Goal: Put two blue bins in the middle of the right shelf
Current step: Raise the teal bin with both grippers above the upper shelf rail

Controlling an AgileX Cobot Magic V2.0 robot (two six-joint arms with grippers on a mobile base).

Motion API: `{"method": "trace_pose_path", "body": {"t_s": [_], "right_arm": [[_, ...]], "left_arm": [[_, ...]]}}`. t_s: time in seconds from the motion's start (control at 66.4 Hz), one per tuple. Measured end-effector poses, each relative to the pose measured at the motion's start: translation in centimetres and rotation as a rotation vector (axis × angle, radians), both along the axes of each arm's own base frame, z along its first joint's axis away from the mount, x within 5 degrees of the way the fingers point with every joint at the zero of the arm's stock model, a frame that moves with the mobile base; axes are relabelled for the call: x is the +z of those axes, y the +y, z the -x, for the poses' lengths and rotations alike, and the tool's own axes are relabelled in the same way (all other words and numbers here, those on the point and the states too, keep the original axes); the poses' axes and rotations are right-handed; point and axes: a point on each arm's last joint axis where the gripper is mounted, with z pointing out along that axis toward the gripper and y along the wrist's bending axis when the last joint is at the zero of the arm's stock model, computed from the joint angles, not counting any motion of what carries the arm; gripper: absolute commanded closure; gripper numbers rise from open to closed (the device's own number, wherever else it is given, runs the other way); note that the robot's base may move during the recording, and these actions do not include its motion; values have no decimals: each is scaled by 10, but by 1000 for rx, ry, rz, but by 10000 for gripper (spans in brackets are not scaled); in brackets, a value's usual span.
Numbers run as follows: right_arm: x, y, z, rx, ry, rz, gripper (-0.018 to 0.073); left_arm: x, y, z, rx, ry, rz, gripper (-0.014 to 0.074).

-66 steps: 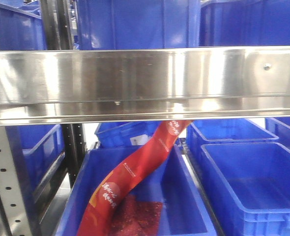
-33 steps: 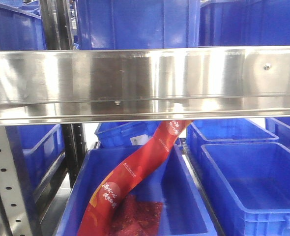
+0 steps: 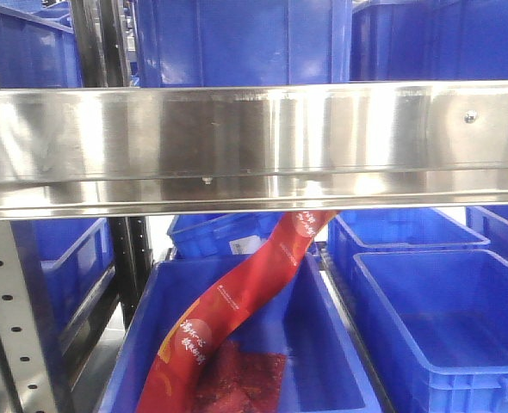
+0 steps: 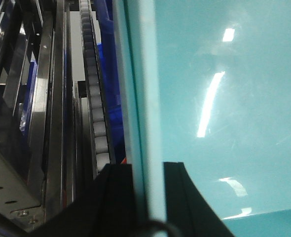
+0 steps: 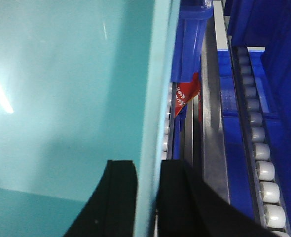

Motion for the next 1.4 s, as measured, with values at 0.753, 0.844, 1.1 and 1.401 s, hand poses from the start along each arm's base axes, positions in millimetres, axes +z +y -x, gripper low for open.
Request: {"method": "trace_pose_path", "body": {"t_s": [0.753, 0.844, 1.1, 1.401], "right_arm": [[-107, 19, -78, -123, 249, 88, 724], [-114, 18, -86, -132, 249, 85, 724], [-122, 16, -94, -164, 264, 65, 503], [-115, 17, -98, -167, 194, 25, 186]], "left_arm": [[-102, -18, -71, 4, 280, -80, 707], [-110, -20, -79, 2, 287, -85, 707], [-122, -23, -87, 1, 311, -92, 453], [-113, -26, -92, -15, 225, -50, 167]]}}
